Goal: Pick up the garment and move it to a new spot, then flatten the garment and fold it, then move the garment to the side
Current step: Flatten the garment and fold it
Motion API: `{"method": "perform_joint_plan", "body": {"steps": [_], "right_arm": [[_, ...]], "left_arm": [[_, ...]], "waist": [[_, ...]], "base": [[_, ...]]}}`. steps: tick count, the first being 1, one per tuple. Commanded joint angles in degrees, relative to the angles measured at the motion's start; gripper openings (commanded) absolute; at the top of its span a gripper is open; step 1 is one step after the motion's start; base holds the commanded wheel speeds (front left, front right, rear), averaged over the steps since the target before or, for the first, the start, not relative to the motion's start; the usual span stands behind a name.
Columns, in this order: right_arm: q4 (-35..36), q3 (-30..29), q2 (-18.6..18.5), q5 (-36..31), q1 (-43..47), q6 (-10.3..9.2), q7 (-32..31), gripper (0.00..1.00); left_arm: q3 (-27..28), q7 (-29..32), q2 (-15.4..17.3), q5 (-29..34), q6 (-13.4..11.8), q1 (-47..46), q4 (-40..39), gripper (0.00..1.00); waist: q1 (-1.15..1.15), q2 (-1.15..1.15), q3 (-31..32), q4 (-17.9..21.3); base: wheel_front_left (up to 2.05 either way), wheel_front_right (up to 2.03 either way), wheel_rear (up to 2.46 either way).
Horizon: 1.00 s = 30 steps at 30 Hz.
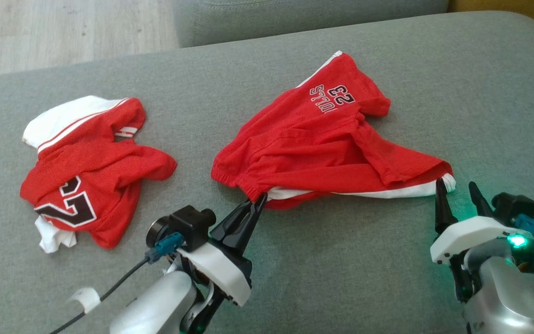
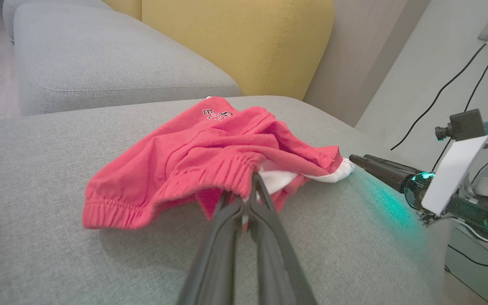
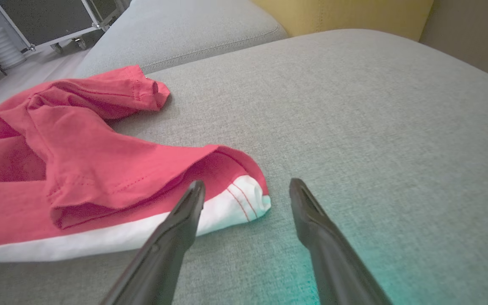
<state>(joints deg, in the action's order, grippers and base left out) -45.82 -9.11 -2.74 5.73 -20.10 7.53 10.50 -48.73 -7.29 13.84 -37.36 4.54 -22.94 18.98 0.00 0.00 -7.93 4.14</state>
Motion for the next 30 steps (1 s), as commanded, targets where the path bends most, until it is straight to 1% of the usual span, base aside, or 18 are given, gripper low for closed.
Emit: {"method": "perform_joint_plan", "body": {"steps": [1,14,15,16,17,18,26,28,30], "right_arm": [[0.2,1.08,-0.14,-1.21,-2.44,-0.04,0.02,1.0],[-6.7,1.43,-0.14,-4.99,-5.81,-0.04,0.75,1.0],[-7.05,1.34,-0.14,-5.2,-6.02,-0.04,0.84,0.78],[-7.38,1.23,-0.14,-5.44,-6.22,-0.04,0.9,0.49],[-7.7,1.14,-0.14,-5.68,-6.41,-0.04,0.97,0.3],[-8.0,1.08,-0.14,-5.87,-6.6,-0.04,1.03,0.0],[-8.97,1.6,-0.14,-5.58,-7.13,-0.04,1.83,0.0],[-8.98,3.42,-0.14,-3.78,-6.99,-0.04,1.8,0.0],[-8.47,6.74,-0.14,-0.38,-6.85,-0.04,1.3,0.0]], "left_arm": [[1.44,-0.1,1.17,0.28,-0.27,-1.02,-2.15,0.0],[1.37,0.56,1.81,-0.27,-1.13,-0.75,-3.47,0.0],[1.37,0.67,1.94,-0.34,-1.17,-0.71,-3.45,0.0],[1.36,0.77,2.06,-0.38,-1.21,-0.69,-3.42,0.0],[1.36,0.84,2.18,-0.43,-1.25,-0.67,-3.4,0.0],[1.37,0.9,2.29,-0.48,-1.3,-0.65,-3.37,0.0],[1.64,1.04,3.6,-0.6,-2.04,-0.27,-3.34,0.0],[1.65,1.16,4.21,-0.48,-2.26,-0.09,-3.48,0.0],[1.82,1.38,5.03,-0.44,-2.48,0.0,-3.84,0.0]], "waist": [[0.0,0.0,-0.15,-0.22],[0.0,0.0,-0.27,-0.48],[0.0,0.0,-0.27,-0.45],[0.0,0.0,-0.26,-0.41],[0.0,0.0,-0.24,-0.37],[0.0,0.0,-0.2,-0.32],[0.0,0.0,0.97,0.41],[0.0,0.0,1.63,0.67],[0.0,0.0,2.32,1.01]], "base": [[0.0,0.0,0.0],[0.0,0.0,0.0],[0.0,0.0,0.0],[0.0,0.0,0.0],[0.0,0.0,0.0],[0.0,0.0,0.0],[0.0,0.0,0.0],[0.0,0.0,0.0],[0.0,0.0,0.0]]}}
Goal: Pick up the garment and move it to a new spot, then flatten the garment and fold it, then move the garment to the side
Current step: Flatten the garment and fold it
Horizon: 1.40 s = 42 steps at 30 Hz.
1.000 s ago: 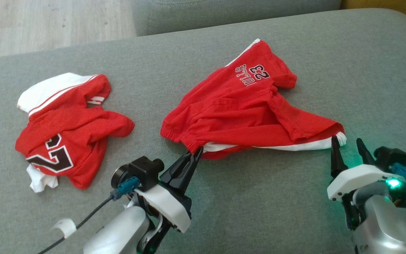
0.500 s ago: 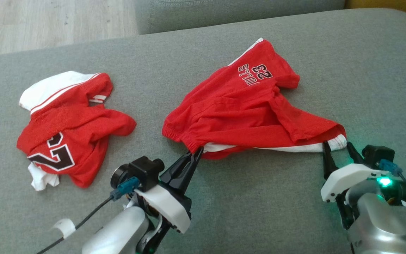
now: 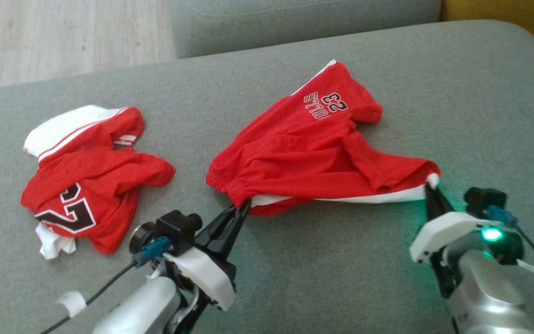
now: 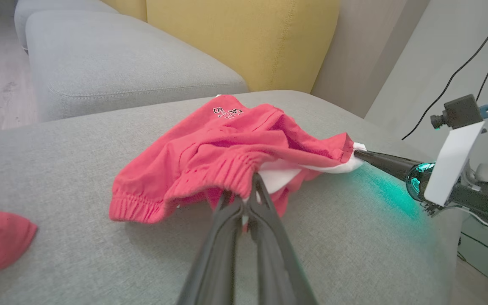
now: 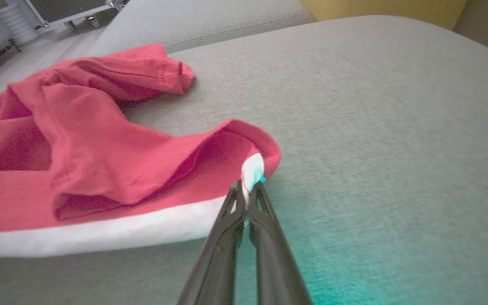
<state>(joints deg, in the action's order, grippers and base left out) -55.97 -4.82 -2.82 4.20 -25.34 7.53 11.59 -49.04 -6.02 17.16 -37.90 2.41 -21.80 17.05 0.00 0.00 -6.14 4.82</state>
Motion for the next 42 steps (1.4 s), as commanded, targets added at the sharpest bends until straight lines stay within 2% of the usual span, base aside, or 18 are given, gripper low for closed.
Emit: {"method": "perform_joint_plan", "body": {"steps": [1,4,8,12,13,14,16,22,29,32,35,42], "right_arm": [[2.27,4.43,-0.06,3.11,-1.44,-0.04,-0.32,0.0],[5.94,10.56,-0.06,10.73,-0.64,-0.04,-2.84,0.0],[14.51,16.24,-0.06,23.16,0.72,-0.04,-8.13,0.0],[23.81,18.04,-0.06,29.05,0.49,-0.04,-12.36,0.0],[23.81,18.04,-0.06,29.05,0.49,-0.04,-12.36,0.0],[28.0,18.03,-0.06,31.32,-0.37,-0.04,-14.32,0.0],[31.24,17.37,-0.06,32.92,-1.89,-0.04,-15.57,0.0],[33.56,15.72,-0.06,29.85,-7.25,-0.04,-16.59,0.0],[34.47,16.11,-0.06,29.84,-14.11,-0.04,-15.46,0.0],[34.09,14.82,-0.06,27.07,-16.6,-0.04,-12.32,0.0],[33.4,12.58,-0.06,20.81,-18.03,-0.04,-8.63,0.0],[34.28,10.14,-0.06,14.1,-15.39,-0.04,-7.09,0.0]], "left_arm": [[2.2,0.26,2.22,0.19,-0.45,-1.15,-2.16,0.0],[2.36,1.29,4.19,0.5,-0.47,-1.5,-3.4,0.0],[3.51,4.01,8.02,0.36,-0.06,-3.51,-6.03,0.0],[5.4,8.64,12.82,0.45,1.18,-9.26,-9.31,0.0],[5.4,8.64,12.82,0.45,1.18,-9.26,-9.31,0.0],[6.78,11.17,14.53,-0.19,1.99,-13.38,-10.38,0.0],[7.62,13.61,16.1,-0.13,2.81,-18.02,-10.64,0.0],[9.94,16.25,17.56,-0.32,3.78,-27.84,-8.27,0.0],[11.01,15.23,17.32,-1.15,4.43,-33.92,-3.69,0.0],[12.95,12.22,16.6,-2.02,3.66,-34.56,-2.33,0.0],[14.19,9.27,16.05,-2.25,2.68,-34.13,-1.67,0.0],[13.66,7.3,15.2,-4.5,1.97,-27.94,-4.81,0.0]], "waist": [[0.0,0.0,0.94,0.52],[0.0,0.0,2.37,1.03],[0.0,0.0,4.4,1.57],[0.0,0.0,6.02,1.64],[0.0,0.0,6.02,1.64],[0.0,0.0,6.59,1.64],[0.0,0.0,7.1,1.8],[0.0,0.0,7.94,2.65],[0.0,0.0,8.74,3.23],[0.0,0.0,8.99,3.16],[0.0,0.0,9.01,2.93],[0.0,0.0,8.99,2.15]], "base": [[0.0,0.0,0.0],[0.0,0.0,0.0],[0.0,0.0,0.0],[0.0,0.0,0.0],[0.0,0.0,0.0],[0.0,0.0,0.0],[0.0,0.0,0.0],[0.0,0.0,0.0],[0.0,0.0,0.0],[0.0,0.0,0.0],[0.0,0.0,0.0],[0.0,0.0,0.0]]}}
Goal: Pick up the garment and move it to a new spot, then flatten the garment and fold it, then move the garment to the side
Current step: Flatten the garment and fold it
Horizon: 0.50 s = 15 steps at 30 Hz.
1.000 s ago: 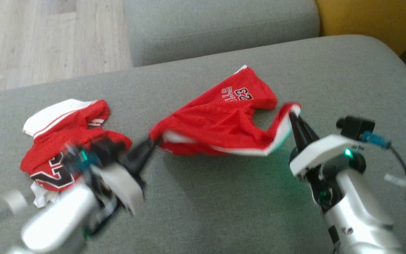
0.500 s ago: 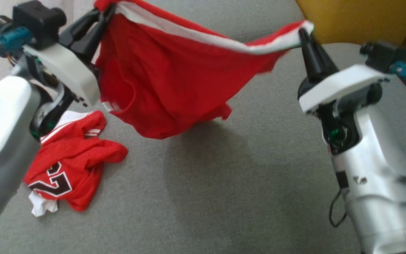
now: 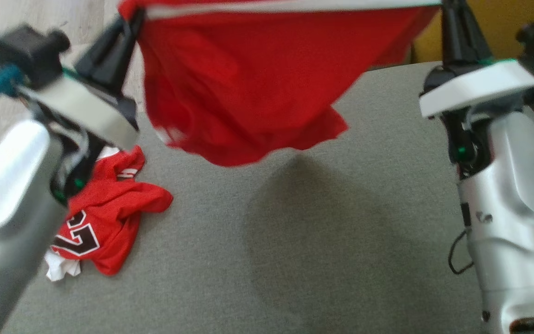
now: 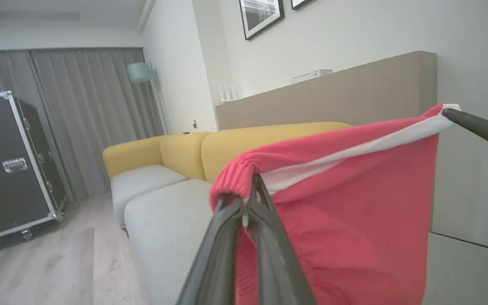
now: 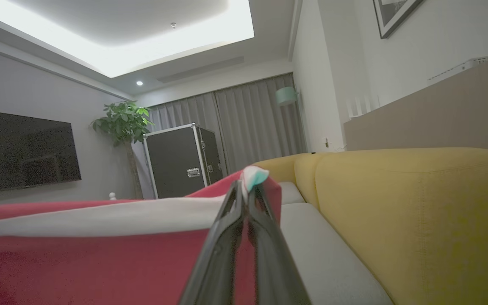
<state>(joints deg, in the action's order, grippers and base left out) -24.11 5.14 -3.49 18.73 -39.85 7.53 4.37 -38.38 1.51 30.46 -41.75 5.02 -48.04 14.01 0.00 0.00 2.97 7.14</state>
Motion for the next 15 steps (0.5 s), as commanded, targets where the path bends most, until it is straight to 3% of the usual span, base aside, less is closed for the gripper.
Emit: {"method": "perform_joint_plan", "body": {"steps": [1,9,15], "right_arm": [[3.04,-0.62,0.61,-1.36,-0.23,-0.04,0.01,0.0],[8.95,-8.53,0.61,-6.1,3.48,-0.04,-3.96,0.0],[9.25,-9.3,0.61,-8.92,-1.25,-0.04,-7.24,0.0]], "left_arm": [[3.17,-0.22,1.91,-1.22,-1.0,-0.73,-2.79,0.0],[3.28,2.23,3.3,-4.1,-3.85,5.24,-10.63,0.0],[3.45,4.58,2.8,-4.77,-2.79,0.7,-9.1,0.0]], "waist": [[0.0,0.0,-0.24,-0.29],[0.0,0.0,-3.53,-1.0],[0.0,0.0,-10.69,-1.3]], "base": [[0.0,0.0,0.0],[0.0,0.0,0.0],[0.0,0.0,0.0]]}}
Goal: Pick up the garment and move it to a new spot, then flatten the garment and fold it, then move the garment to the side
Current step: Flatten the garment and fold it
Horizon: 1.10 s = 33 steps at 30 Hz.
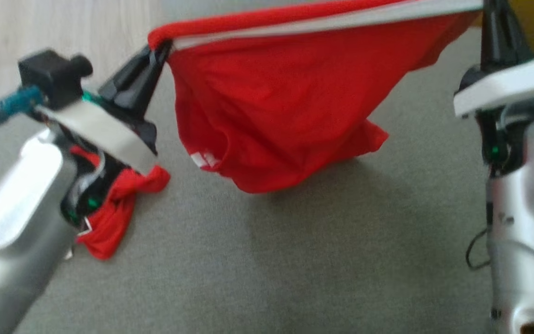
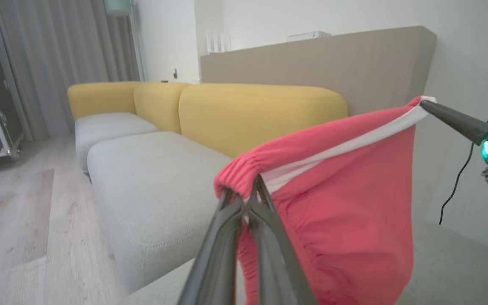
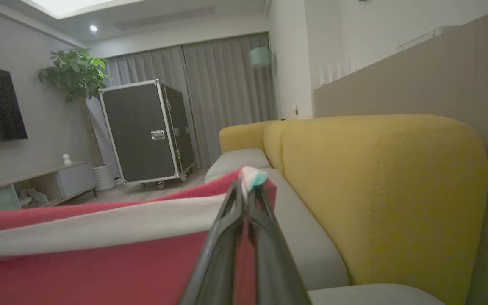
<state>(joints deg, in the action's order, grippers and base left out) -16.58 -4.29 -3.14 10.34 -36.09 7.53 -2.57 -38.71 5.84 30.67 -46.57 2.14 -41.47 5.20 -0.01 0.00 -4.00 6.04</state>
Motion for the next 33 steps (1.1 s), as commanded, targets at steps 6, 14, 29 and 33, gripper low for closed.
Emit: {"method": "perform_joint_plan", "body": {"steps": [6,14,29,33], "right_arm": [[-4.19,0.17,0.26,-1.95,-15.93,-0.04,-0.16,0.0],[-19.67,-6.18,0.26,-8.31,-37.65,-0.04,11.98,0.0],[-47.94,-2.65,-3.33,-20.27,-33.54,-0.04,15.49,0.0],[-53.2,2.12,-4.85,-18.08,-31.11,-0.04,14.6,0.0]], "left_arm": [[3.98,0.96,2.17,1.96,2.55,-15.86,7.18,0.0],[4.27,-7.3,-1.76,8.11,4.46,-35.83,22.33,0.0],[-12.54,-18.87,-6.99,1.14,5.33,-29.41,32.74,0.0],[-18.56,-20.18,-4.21,-0.21,5.34,-23.93,30.06,0.0]], "waist": [[0.01,0.0,-11.2,0.56],[0.01,0.0,-19.25,1.73],[0.01,0.0,-20.43,1.82],[0.01,0.0,-17.5,2.01]], "base": [[0.0,0.0,0.0],[0.0,0.0,0.0],[0.0,0.0,0.0],[0.0,0.0,0.0]]}}
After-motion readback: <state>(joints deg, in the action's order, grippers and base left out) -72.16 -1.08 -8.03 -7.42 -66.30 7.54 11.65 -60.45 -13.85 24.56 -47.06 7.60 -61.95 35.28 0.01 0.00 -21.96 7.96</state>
